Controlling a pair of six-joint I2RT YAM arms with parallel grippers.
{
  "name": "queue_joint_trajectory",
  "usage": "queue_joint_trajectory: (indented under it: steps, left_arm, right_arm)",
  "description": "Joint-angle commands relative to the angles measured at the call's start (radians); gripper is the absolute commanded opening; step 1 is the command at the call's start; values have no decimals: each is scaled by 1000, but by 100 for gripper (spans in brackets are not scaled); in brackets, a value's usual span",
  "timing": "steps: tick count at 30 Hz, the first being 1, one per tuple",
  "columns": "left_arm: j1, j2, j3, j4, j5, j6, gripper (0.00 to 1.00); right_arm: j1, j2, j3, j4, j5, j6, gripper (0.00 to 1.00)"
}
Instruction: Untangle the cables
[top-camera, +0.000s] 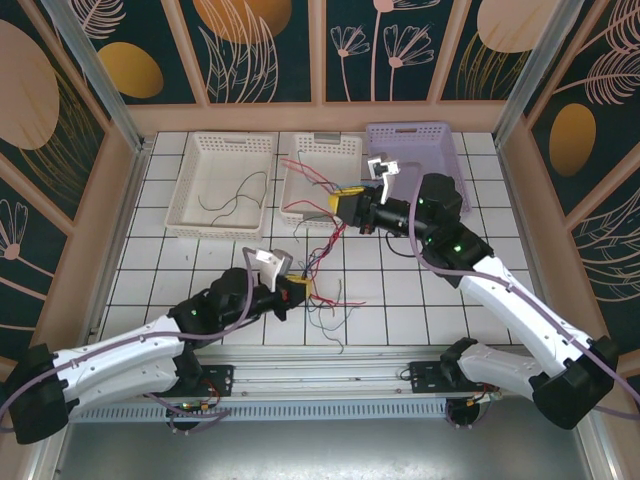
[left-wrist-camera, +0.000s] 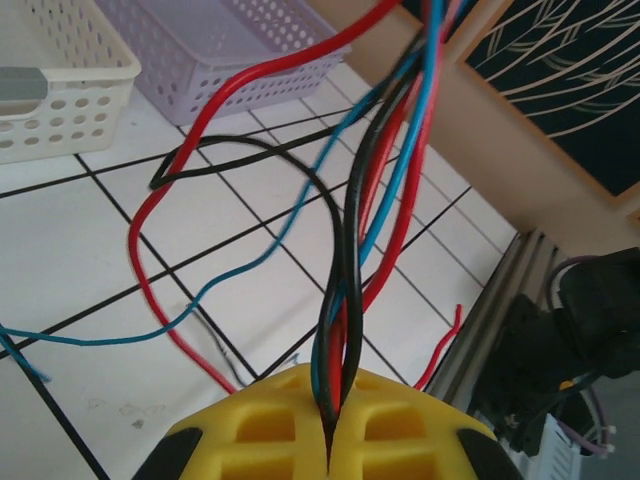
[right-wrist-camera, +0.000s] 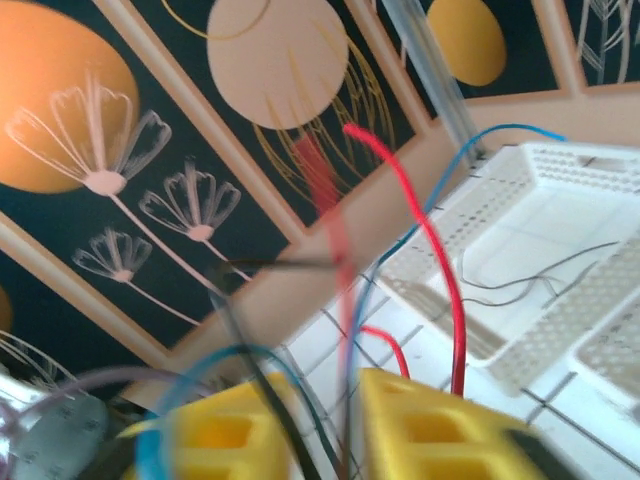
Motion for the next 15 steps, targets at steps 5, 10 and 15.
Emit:
queue_joint_trajectory:
  steps: [5,10,15]
  left_arm:
    - [-4,-77,-28,111,25,-42,0]
    - [-4,-60,-18,112,24,-46,0]
    - [-4,-19,-4,123,26,-39,0]
  right_arm:
    - [-28,-97,-128,-16,5,5,58]
    - [-21,-148,-222,41,-129,33,60]
    - [45,-105,-293,96,-164,53,55]
